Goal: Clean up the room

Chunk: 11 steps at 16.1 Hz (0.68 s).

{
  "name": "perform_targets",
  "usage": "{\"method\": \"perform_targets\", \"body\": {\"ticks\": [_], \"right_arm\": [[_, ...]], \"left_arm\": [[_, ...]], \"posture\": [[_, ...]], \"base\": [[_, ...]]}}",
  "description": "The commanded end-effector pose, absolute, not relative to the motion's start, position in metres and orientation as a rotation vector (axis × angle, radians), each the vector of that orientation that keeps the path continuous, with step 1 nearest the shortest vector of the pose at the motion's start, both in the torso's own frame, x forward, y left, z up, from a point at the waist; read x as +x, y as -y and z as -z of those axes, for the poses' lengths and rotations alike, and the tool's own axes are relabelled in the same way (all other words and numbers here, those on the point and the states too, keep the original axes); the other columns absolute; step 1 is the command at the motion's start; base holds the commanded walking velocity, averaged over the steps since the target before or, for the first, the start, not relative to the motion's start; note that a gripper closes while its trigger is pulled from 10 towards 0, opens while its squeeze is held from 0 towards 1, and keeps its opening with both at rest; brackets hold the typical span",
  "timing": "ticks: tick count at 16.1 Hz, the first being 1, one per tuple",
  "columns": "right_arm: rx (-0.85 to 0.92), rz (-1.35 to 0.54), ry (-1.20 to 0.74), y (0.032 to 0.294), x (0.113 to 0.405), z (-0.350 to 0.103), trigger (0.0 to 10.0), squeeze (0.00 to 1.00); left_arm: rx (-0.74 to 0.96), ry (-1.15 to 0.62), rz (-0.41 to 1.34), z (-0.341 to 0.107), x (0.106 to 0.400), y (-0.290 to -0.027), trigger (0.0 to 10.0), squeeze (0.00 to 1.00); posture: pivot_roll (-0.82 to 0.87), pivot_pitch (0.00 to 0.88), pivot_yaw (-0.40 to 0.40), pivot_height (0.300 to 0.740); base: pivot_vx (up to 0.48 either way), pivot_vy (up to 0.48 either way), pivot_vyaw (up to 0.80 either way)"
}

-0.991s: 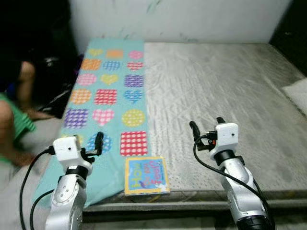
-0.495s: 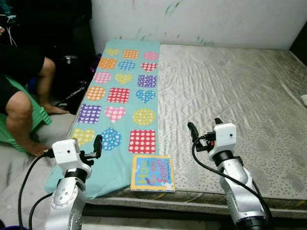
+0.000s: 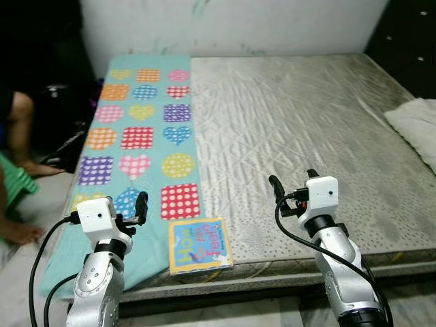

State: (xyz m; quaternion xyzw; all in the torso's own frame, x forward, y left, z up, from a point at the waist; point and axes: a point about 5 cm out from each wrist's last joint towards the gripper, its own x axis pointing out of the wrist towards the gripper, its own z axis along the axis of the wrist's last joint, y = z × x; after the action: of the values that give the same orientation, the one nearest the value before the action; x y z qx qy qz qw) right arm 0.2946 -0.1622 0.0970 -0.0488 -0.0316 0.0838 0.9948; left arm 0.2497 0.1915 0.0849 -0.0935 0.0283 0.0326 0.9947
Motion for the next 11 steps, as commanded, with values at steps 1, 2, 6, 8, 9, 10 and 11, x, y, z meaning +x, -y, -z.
{"method": "perform_targets", "body": {"ticks": [1,2,6,8,9,10,11], "right_arm": [[-0.095,-0.170,0.077,0.1627,0.2943,-0.1014,10.0,0.00],[-0.095,-0.169,0.076,0.1630,0.2940,-0.1014,10.0,0.00],[-0.095,-0.167,0.072,0.1637,0.2937,-0.1006,10.0,0.00],[-0.096,-0.168,0.073,0.1639,0.2936,-0.1009,10.0,0.00],[-0.096,-0.167,0.073,0.1641,0.2933,-0.1010,10.0,0.00],[-0.095,-0.166,0.073,0.1642,0.2930,-0.1009,10.0,0.00],[-0.096,-0.167,0.072,0.1641,0.2929,-0.1007,10.0,0.00]], "left_arm": [[-0.192,-0.060,-0.076,-0.0859,0.2493,-0.1918,10.0,0.00],[-0.191,-0.071,-0.101,-0.0846,0.2496,-0.1932,10.0,0.00],[-0.210,-0.076,-0.089,-0.0837,0.2498,-0.1924,10.0,0.00],[-0.214,-0.078,-0.082,-0.0838,0.2503,-0.1918,10.0,0.00],[-0.212,-0.078,-0.083,-0.0840,0.2503,-0.1916,10.0,0.00],[-0.209,-0.078,-0.081,-0.0843,0.2504,-0.1915,10.0,0.00],[-0.210,-0.076,-0.084,-0.0844,0.2505,-0.1918,10.0,0.00]], "posture": [[-0.11,0.090,0.000,0.740],[-0.11,0.090,0.001,0.740],[-0.11,0.091,-0.001,0.740],[-0.12,0.091,0.000,0.740],[-0.12,0.091,0.000,0.740],[-0.12,0.090,0.001,0.740],[-0.12,0.090,0.002,0.740]], "base": [[0.000,0.000,0.00],[0.000,0.000,0.00],[0.000,0.240,-0.36],[0.000,0.480,-0.80],[0.000,0.480,-0.70],[0.000,0.480,-0.48],[0.000,0.304,0.00]]}}
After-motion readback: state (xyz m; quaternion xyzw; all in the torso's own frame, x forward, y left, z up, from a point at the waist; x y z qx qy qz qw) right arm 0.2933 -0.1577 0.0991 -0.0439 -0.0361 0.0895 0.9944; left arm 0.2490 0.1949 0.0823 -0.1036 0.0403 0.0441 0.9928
